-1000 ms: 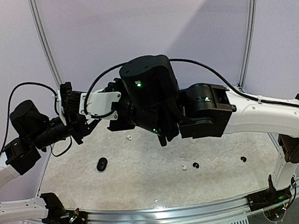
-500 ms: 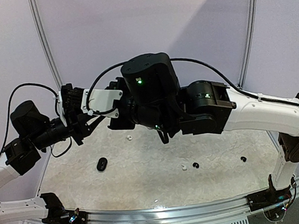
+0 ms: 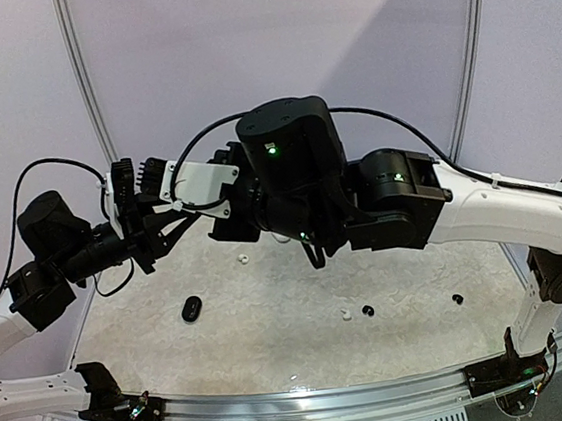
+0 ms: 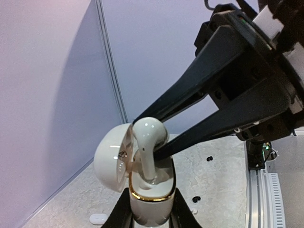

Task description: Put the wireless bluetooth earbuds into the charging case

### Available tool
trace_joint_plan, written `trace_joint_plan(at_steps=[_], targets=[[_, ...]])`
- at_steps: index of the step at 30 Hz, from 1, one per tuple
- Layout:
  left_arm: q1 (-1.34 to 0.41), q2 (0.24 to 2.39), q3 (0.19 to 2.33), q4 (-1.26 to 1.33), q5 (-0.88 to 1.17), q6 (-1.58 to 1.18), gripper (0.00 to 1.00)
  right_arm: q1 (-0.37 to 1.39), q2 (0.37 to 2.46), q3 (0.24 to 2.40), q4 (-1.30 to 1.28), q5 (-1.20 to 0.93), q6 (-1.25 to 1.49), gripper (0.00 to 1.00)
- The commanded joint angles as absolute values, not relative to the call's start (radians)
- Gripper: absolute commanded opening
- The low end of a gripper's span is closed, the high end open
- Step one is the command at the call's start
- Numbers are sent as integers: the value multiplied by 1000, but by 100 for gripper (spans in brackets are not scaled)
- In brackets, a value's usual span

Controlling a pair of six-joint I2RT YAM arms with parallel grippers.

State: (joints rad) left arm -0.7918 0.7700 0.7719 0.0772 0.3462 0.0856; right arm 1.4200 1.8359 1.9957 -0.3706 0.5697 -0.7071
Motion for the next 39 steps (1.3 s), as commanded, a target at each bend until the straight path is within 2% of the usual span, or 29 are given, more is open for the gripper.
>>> trace_joint_plan(at_steps=[1, 17, 27, 39], targets=[[-807, 750, 765, 139, 339, 96, 0, 1409, 1781, 1974, -344, 533, -652, 0], [-807, 738, 709, 289, 335, 179, 0, 1408, 1644, 1870, -198, 372, -526, 0], [-811, 735, 698, 314, 373, 132, 0, 1412, 1673, 1880, -212, 322, -516, 0], [-815, 747, 724, 255, 378, 86, 0, 1412, 1812, 2019, -346, 392, -580, 0]])
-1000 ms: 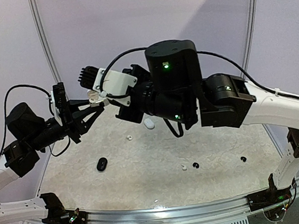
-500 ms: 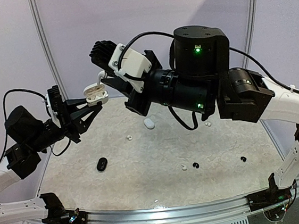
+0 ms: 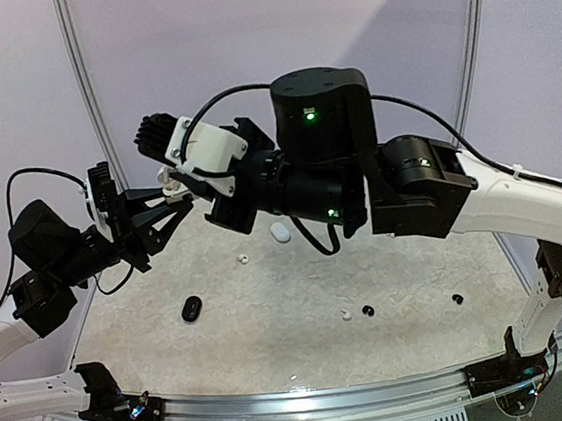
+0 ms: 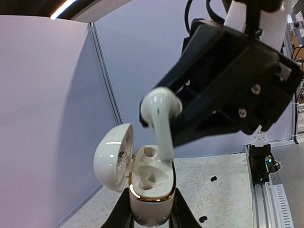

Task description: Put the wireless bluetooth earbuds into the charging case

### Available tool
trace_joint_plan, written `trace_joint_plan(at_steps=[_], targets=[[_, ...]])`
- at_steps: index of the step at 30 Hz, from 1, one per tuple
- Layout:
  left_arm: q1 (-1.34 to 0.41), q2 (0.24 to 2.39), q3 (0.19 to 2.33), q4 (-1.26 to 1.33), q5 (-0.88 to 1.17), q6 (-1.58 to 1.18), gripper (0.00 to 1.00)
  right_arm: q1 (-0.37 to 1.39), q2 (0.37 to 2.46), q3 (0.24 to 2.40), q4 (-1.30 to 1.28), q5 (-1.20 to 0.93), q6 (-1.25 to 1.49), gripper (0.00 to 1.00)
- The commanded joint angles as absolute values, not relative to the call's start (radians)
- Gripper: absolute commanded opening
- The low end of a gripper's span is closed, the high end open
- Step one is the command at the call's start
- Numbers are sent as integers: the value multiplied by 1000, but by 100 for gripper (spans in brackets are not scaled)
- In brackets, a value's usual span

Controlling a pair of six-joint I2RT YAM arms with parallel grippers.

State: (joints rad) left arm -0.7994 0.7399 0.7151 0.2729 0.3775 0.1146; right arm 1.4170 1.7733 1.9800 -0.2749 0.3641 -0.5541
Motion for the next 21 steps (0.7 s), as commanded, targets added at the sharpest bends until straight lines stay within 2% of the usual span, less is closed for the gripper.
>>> trace_joint_plan(at_steps=[1, 21], targets=[[-815, 748, 725, 253, 376, 85, 0, 1413, 1816, 2021, -349, 395, -583, 0], [-815, 759, 739, 239, 371, 87, 0, 1412, 1837, 2049, -368, 474, -600, 0]])
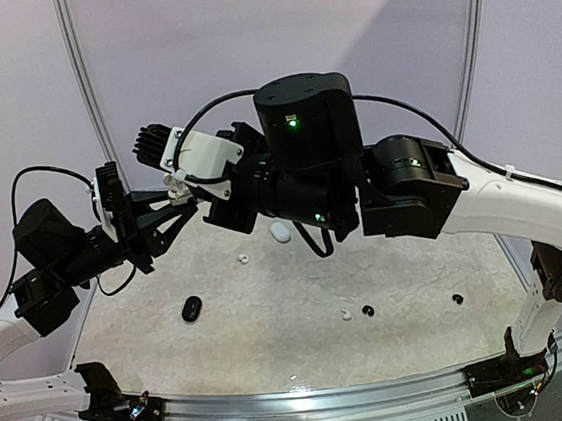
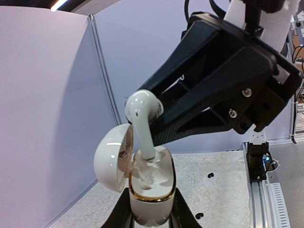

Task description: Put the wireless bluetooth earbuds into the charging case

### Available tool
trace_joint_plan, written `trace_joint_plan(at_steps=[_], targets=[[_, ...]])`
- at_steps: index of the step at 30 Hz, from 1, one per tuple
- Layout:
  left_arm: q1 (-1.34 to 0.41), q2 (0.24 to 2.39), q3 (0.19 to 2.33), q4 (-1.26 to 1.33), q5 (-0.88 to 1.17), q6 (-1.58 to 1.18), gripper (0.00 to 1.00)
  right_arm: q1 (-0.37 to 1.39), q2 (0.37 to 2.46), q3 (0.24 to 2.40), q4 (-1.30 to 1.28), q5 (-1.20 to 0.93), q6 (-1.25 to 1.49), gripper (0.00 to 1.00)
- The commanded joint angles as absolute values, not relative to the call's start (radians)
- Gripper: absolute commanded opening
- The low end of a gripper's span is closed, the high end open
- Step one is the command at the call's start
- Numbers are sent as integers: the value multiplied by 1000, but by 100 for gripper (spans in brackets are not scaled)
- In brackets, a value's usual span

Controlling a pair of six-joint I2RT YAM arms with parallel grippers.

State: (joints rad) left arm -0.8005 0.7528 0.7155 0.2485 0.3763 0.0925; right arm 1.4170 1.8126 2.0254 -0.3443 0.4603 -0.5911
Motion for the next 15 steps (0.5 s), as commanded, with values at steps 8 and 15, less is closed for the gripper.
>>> trace_joint_plan(at_steps=[8, 15], targets=[[-815, 760, 742, 233, 372, 90, 0, 1413, 1853, 2052, -382, 487, -611, 0], [-815, 762, 742, 233, 376, 90, 0, 1411, 1872, 2059, -391, 538, -628, 0]])
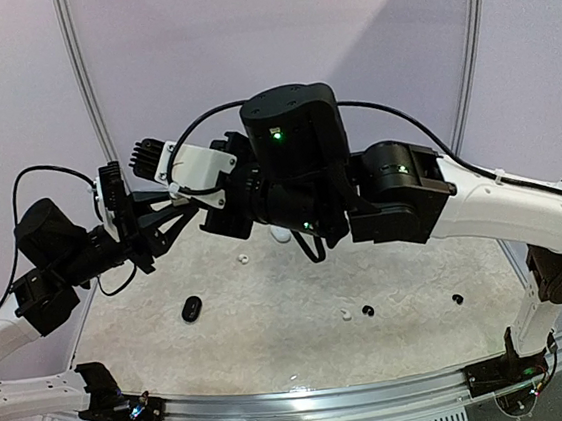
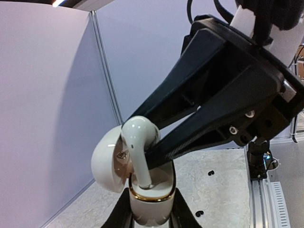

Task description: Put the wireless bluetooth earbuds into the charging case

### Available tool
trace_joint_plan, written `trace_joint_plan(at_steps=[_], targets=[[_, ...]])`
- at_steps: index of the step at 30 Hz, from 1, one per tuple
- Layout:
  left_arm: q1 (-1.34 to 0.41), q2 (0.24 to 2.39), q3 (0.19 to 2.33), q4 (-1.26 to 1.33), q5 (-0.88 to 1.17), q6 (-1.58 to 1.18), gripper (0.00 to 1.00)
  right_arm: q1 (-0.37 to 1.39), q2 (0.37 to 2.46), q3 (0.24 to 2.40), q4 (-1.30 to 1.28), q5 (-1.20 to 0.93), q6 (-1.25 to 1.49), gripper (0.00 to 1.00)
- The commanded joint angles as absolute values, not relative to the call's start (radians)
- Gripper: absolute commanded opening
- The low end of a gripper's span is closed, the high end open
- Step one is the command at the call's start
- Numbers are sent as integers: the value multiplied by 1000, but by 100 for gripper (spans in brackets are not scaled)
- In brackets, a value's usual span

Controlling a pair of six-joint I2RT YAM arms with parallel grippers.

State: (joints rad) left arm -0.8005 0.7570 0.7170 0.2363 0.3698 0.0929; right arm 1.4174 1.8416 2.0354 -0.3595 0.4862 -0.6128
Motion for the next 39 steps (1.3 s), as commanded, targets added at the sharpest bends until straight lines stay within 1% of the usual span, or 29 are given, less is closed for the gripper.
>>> trace_joint_plan(at_steps=[1, 13, 18, 26, 39], targets=[[-815, 762, 742, 234, 377, 91, 0, 1412, 1879, 2068, -396, 545, -630, 0], [-815, 757, 739, 235, 333, 55, 0, 1412, 1892, 2061, -433, 593, -642, 0], [-815, 756, 739, 233, 329, 53, 0, 1413, 1884, 2052, -437, 556, -645, 0], [-815, 758, 738, 237, 348, 63, 0, 1413, 1897, 2057, -403, 550, -660, 0], [-815, 760, 739, 239, 347, 61, 0, 1412, 1913, 2057, -419, 552, -650, 0]])
